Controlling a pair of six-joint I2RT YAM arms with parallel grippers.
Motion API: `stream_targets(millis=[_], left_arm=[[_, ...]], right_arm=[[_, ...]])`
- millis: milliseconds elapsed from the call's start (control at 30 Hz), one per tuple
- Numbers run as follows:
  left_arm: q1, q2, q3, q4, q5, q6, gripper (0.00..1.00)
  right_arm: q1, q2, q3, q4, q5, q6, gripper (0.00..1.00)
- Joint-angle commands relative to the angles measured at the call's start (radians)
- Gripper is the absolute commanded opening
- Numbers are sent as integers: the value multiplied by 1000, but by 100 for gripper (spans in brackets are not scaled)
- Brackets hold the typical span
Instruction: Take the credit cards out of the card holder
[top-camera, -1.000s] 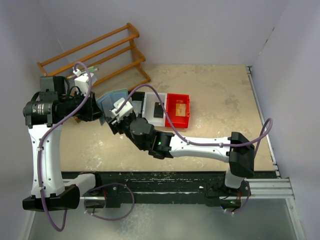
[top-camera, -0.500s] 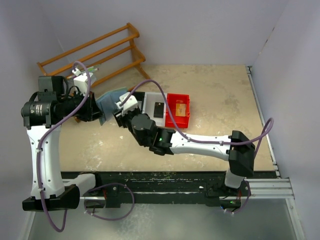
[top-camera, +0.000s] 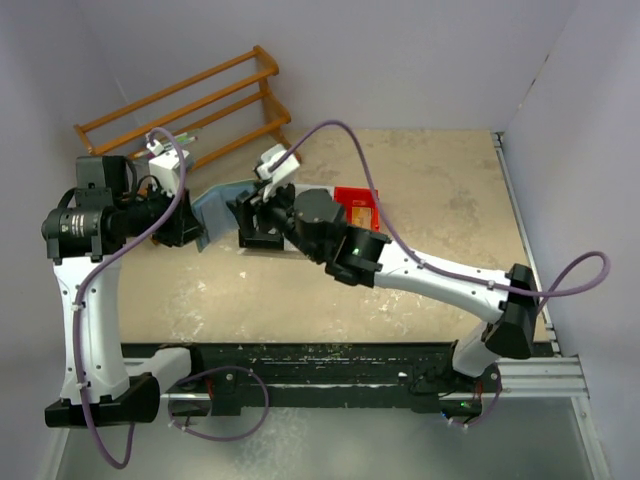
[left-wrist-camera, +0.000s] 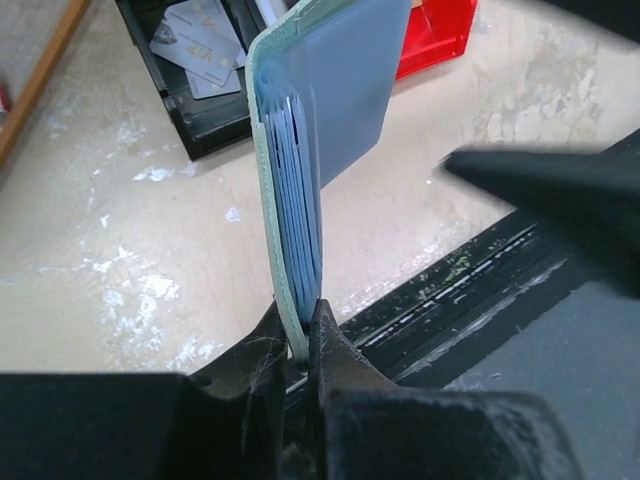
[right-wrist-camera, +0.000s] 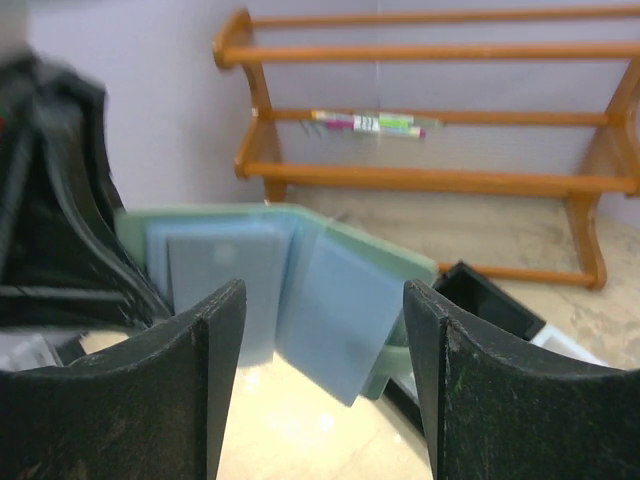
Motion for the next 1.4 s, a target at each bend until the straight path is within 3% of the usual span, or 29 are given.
stream_targets(millis=[0, 833, 1367], left_arm=[[-2, -39, -22, 83, -19, 67, 0], [-3, -61, -40, 101, -59, 79, 0], [-3, -58, -11, 66, -14, 83, 0]], right_arm=[[-12, -41, 111, -114, -93, 49, 67], [47, 152, 237, -55, -19, 85, 64], [46, 200, 271, -41, 52, 116, 53]])
